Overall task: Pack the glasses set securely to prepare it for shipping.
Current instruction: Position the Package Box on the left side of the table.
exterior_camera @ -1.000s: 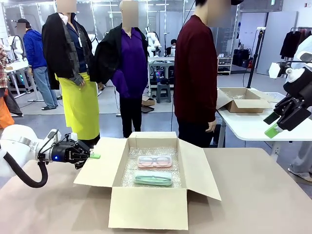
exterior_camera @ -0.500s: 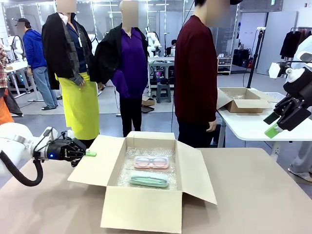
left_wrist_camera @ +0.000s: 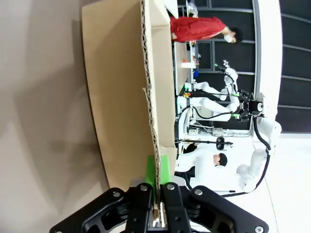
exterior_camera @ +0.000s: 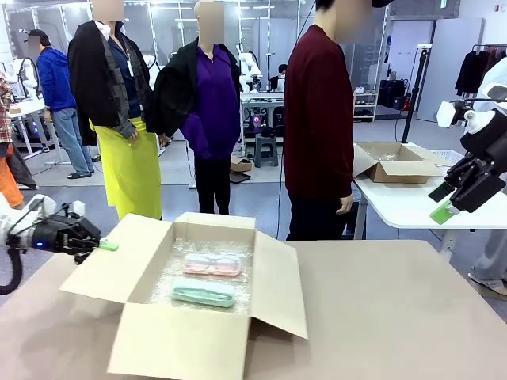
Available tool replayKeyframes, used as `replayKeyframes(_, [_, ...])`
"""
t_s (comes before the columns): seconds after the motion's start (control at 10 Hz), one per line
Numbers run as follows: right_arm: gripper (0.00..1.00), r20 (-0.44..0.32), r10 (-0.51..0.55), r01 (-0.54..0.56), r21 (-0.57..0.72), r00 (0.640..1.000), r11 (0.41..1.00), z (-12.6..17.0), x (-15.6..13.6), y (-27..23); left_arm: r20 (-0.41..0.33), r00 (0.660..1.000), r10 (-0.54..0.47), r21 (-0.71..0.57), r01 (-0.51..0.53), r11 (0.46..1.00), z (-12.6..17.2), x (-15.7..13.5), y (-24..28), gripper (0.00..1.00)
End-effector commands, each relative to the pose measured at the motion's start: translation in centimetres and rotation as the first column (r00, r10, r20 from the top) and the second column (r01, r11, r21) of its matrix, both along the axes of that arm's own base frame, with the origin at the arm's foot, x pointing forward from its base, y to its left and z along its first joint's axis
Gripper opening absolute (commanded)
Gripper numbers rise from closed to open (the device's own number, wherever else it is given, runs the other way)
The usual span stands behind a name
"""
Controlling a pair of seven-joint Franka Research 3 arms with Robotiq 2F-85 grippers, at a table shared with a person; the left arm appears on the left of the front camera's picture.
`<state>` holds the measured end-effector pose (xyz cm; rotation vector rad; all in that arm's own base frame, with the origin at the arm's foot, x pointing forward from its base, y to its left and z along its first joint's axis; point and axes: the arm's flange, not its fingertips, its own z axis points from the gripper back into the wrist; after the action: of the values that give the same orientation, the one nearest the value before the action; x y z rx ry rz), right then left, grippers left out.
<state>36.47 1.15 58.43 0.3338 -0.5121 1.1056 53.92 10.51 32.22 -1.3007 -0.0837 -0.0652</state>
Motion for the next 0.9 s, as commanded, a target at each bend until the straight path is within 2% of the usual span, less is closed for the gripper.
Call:
replayKeyframes(0.0, [1.0, -0.003, -0.01, 0.01, -0.005, 1.0, 1.0, 0.2, -0.1, 0.1, 0.046, 0.999, -0.01, -0.051, 0.012, 0.999, 1.4, -0.4, 4.5, 0.0])
replayKeyframes(0.1, [1.0, -0.003, -0.01, 0.01, -0.005, 1.0, 1.0, 0.2, -0.1, 0.1, 0.052, 0.999, 0.007, -0.083, -0.003, 0.997, 2.0, -0.6, 6.9, 0.0])
replayKeyframes(0.3, [1.0, -0.003, -0.01, 0.01, -0.005, 1.0, 1.0, 0.2, -0.1, 0.1, 0.024, 0.998, -0.06, -0.09, 0.062, 0.994, 3.1, -1.4, 10.9, 0.0])
replayKeyframes(0.4, [1.0, -0.003, -0.01, 0.01, -0.005, 1.0, 1.0, 0.2, -0.1, 0.1, 0.03, 0.998, -0.054, -0.092, 0.057, 0.994, 3.7, -1.8, 12.5, 0.0])
replayKeyframes(0.6, [1.0, -0.003, -0.01, 0.01, -0.005, 1.0, 1.0, 0.2, -0.1, 0.1, 0.006, 1.0, -0.012, -0.075, 0.012, 0.997, 3.1, -2.2, 16.0, 0.0])
replayKeyframes(0.8, [1.0, -0.003, -0.01, 0.01, -0.005, 1.0, 1.0, 0.2, -0.1, 0.1, -0.009, 0.997, 0.076, -0.05, -0.076, 0.996, 1.8, -2.4, 18.8, 0.0])
